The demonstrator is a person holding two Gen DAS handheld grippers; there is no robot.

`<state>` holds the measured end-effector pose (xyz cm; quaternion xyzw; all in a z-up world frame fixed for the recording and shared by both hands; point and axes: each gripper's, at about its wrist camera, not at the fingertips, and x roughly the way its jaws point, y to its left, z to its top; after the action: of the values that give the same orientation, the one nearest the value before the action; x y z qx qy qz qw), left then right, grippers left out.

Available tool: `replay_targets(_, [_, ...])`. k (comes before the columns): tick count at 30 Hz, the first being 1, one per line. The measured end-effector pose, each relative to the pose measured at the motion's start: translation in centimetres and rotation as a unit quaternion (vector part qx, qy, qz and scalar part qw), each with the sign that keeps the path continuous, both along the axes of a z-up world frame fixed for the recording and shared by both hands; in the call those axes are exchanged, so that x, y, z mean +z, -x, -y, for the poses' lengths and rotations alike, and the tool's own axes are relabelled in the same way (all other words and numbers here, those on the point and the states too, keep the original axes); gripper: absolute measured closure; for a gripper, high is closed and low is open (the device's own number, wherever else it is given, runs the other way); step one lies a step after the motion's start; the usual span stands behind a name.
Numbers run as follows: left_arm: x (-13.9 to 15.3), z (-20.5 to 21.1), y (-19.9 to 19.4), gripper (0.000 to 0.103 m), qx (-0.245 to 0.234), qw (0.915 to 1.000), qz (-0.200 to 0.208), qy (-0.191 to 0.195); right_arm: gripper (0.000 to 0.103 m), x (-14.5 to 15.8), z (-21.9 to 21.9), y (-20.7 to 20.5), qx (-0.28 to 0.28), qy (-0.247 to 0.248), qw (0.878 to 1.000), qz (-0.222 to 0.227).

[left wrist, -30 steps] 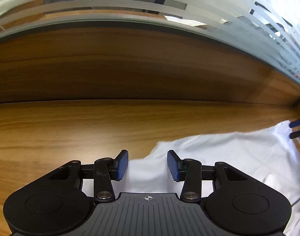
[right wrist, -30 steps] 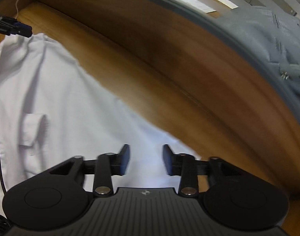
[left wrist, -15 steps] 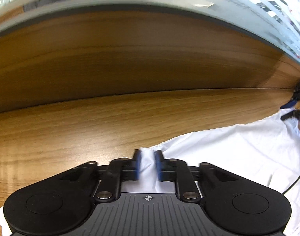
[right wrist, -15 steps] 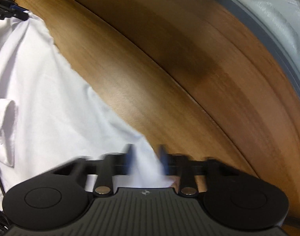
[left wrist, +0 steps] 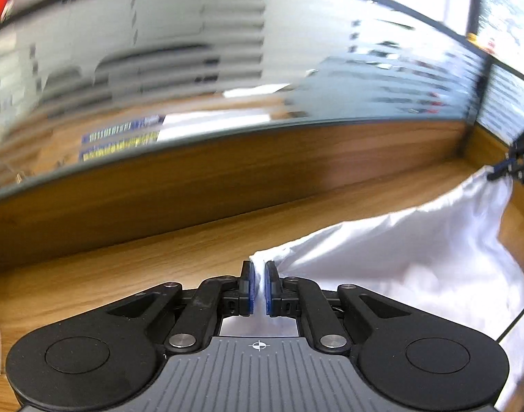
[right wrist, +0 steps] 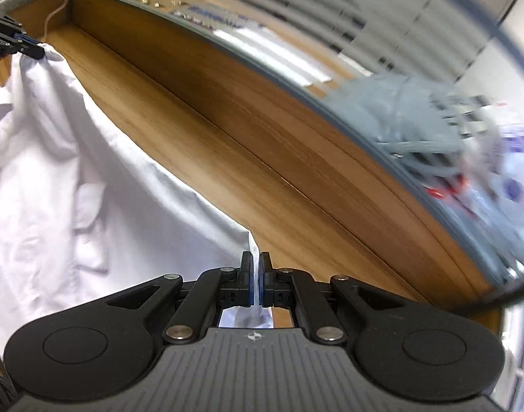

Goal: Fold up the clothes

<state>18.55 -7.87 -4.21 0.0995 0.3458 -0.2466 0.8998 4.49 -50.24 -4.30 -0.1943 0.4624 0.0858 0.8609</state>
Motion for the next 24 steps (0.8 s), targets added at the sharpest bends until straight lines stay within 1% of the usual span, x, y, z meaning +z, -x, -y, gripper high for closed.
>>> replay_targets(2, [0.4, -0.3, 3.0, 0.095, -0.015, 0.9998, 0.003, -0.011, 0.100, 0.3, -1.6, 3.3, -0.006, 0.013, 1.000, 0.013])
replay_targets(5, [-0.6, -0.5, 6.7, 0.095, -0.034, 0.9982, -0.008, -0.047, 0.100, -1.1, -3.9, 7.4, -0.017, 0.026, 0.999, 0.019])
replay_targets(7, [-2.1, -0.5, 8.5, 0.095, -0.040, 0.9967, -0.024, -0.066, 0.100, -2.7, -5.7, 8.9, -0.022, 0.033, 0.999, 0.009])
replay_targets(10, [-4.6, -0.2, 9.7, 0.095, -0.044, 0.9942, -0.045, -0.088, 0.100, -6.4, -7.7, 10.8, -0.022, 0.049, 0.999, 0.005])
replay_targets(12, [-6.1, 0.1, 9.8, 0.095, -0.047, 0.9919, -0.054, -0.104, 0.100, -8.7, -8.6, 11.3, -0.016, 0.070, 0.997, 0.004])
replay_targets(16, [-8.3, 0.8, 9.8, 0.095, -0.046, 0.9886, -0.065, -0.128, 0.100, -11.8, -8.9, 10.8, -0.026, 0.087, 0.996, 0.001])
replay_targets(19, [-9.4, 0.4, 9.9, 0.095, -0.038, 0.9875, -0.076, -0.133, 0.100, -13.5, -9.2, 10.1, -0.025, 0.110, 0.994, -0.003])
replay_targets(20, [-9.7, 0.2, 9.7, 0.095, -0.035, 0.9871, -0.080, -0.134, 0.100, -14.7, -8.9, 9.5, -0.023, 0.118, 0.993, -0.004])
replay_targets(22, [-9.9, -0.2, 9.3, 0.094, -0.026, 0.9876, -0.082, -0.131, 0.100, -15.1, -9.0, 8.8, -0.015, 0.132, 0.991, -0.002])
replay_targets(24, [-9.9, -0.4, 9.2, 0.092, -0.013, 0.9892, -0.084, -0.120, 0.099, -15.2, -8.8, 8.2, -0.010, 0.137, 0.991, -0.007])
